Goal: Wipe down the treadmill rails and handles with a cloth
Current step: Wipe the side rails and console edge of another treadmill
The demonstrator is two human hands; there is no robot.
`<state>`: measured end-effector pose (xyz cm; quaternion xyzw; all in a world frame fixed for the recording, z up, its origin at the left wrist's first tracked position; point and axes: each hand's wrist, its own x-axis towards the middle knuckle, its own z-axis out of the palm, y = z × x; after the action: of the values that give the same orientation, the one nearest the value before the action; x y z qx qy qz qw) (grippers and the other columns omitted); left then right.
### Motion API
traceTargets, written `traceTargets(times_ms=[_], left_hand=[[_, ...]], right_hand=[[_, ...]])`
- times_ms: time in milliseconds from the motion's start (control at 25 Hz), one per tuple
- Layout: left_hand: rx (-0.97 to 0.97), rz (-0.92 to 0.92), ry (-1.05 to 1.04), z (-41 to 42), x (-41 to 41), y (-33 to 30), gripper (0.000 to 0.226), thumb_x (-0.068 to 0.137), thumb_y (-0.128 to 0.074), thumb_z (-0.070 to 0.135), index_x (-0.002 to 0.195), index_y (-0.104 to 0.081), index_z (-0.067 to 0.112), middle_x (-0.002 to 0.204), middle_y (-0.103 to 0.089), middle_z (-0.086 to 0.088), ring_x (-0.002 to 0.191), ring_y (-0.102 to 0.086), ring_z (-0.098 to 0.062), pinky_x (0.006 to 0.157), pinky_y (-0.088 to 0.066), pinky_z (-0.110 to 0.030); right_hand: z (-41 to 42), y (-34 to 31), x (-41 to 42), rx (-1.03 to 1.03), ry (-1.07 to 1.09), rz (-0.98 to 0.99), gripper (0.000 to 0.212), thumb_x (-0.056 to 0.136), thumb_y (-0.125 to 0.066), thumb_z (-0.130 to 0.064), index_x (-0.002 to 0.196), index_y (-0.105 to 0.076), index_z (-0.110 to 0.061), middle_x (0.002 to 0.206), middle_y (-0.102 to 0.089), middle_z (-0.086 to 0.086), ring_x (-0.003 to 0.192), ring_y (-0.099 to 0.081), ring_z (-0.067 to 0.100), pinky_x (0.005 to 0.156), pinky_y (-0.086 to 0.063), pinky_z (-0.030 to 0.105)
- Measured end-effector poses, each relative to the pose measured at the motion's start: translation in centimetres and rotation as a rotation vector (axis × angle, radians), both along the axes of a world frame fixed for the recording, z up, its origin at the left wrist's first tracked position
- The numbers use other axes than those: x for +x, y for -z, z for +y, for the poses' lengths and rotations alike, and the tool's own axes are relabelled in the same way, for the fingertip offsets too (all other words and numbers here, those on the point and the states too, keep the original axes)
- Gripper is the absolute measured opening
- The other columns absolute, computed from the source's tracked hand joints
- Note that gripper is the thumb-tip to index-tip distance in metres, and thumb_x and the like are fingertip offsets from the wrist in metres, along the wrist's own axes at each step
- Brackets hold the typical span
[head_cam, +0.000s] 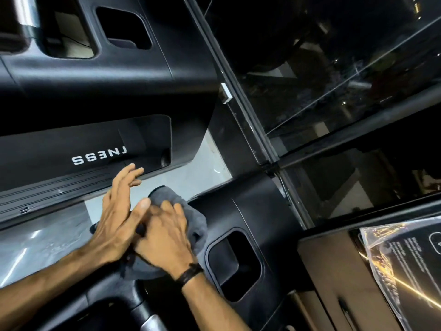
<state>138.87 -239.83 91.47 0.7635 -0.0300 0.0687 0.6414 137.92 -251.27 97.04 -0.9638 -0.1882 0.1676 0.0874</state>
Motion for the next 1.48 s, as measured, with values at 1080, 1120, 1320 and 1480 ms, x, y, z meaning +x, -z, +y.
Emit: traceTargets(times_ms=[1080,1120,1320,1480], left_hand=[[0.798,0.087,0.332,-6.9,0.7,-1.0,0.09,0.087,-0.011,0.08,0.157,-0.01,0.023,0.165,0.002,-0.01,0.137,-0.041,-0.036,0.119,0.002,-0.06],[0.812,0.095,0.302,-6.9,0.8,-1.2,0.09,0.088,-0.01,0.08,0.157,-0.013,0.022,0.165,0.0,-0.011,0.134,-0.044,-0.038,0.118,0.0,-0.061],[0.799,0.088,0.277,-6.9,0.9,-1.6,0.083,0.093,-0.008,0.073,0.155,-0.021,0.02,0.164,-0.011,-0.013,0.129,-0.049,-0.037,0.118,0.002,-0.062],[0.816,0.067,0.296,-6.8,0.9,-1.7,0.082,0.093,-0.007,0.071,0.155,-0.021,0.019,0.164,-0.012,-0.015,0.128,-0.049,-0.035,0.118,0.001,-0.063]], right_hand=[[-24.5,0.9,9.4,-0.332,0.924,-0.414,0.053,0.097,-0.045,-0.052,0.146,-0.048,-0.031,0.157,-0.036,0.015,0.138,-0.031,0.041,0.116,-0.016,0.053],[-25.3,0.9,10.0,-0.314,0.981,-0.384,0.055,0.098,-0.044,-0.052,0.149,-0.044,-0.031,0.159,-0.032,0.017,0.144,-0.024,0.041,0.119,-0.009,0.055],[-25.2,1.0,7.4,-0.243,1.095,-0.352,0.055,0.097,-0.039,-0.043,0.147,-0.047,-0.022,0.149,-0.047,0.016,0.141,-0.033,0.037,0.118,-0.014,0.056],[-25.0,-0.1,2.7,0.179,1.232,-0.493,0.061,0.094,-0.046,-0.029,0.147,-0.04,-0.001,0.15,-0.039,0.029,0.142,-0.03,0.042,0.118,-0.02,0.052]])
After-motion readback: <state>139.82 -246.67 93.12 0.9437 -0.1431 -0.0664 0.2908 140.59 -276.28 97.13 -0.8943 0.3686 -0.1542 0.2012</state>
